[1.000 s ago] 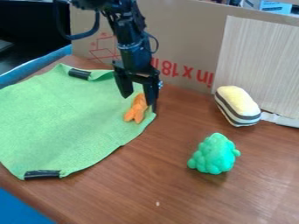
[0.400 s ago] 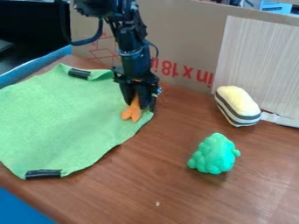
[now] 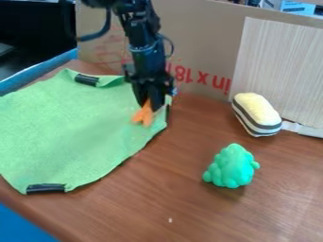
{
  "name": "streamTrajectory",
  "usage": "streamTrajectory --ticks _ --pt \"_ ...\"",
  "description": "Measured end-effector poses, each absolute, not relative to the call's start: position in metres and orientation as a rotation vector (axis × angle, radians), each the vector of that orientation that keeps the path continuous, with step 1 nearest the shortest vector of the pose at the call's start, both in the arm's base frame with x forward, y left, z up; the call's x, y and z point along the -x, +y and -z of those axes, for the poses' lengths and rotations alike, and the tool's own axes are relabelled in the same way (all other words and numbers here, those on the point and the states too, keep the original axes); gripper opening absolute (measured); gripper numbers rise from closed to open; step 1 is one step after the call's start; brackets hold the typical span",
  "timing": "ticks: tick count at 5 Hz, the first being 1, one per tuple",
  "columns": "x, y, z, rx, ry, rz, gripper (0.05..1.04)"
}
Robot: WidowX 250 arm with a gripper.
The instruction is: Put the orange shrimp to the top left of the green thing
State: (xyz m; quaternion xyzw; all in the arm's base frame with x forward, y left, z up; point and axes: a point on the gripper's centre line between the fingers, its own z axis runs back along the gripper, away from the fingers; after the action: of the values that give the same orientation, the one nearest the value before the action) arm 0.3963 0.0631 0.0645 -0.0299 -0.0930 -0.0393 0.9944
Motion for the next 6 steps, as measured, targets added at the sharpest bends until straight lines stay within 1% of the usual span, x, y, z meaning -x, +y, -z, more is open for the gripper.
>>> streamTrajectory --ticks 2,3,4,5,6 --pt "-0.395 0.016 -0.087 -0.056 -0.178 0.115 0.37" --pt "-0.394 -0.009 -0.087 -0.071 -0.142 0.152 0.37" --pt "-0.394 -0.031 -0.068 -0.034 -0.088 0.191 0.37" --pt "-0.393 -0.041 -0.059 -0.021 -0.068 0.187 0.417" --pt "-0.389 -0.049 -0.049 0.019 -0.077 0.195 0.719"
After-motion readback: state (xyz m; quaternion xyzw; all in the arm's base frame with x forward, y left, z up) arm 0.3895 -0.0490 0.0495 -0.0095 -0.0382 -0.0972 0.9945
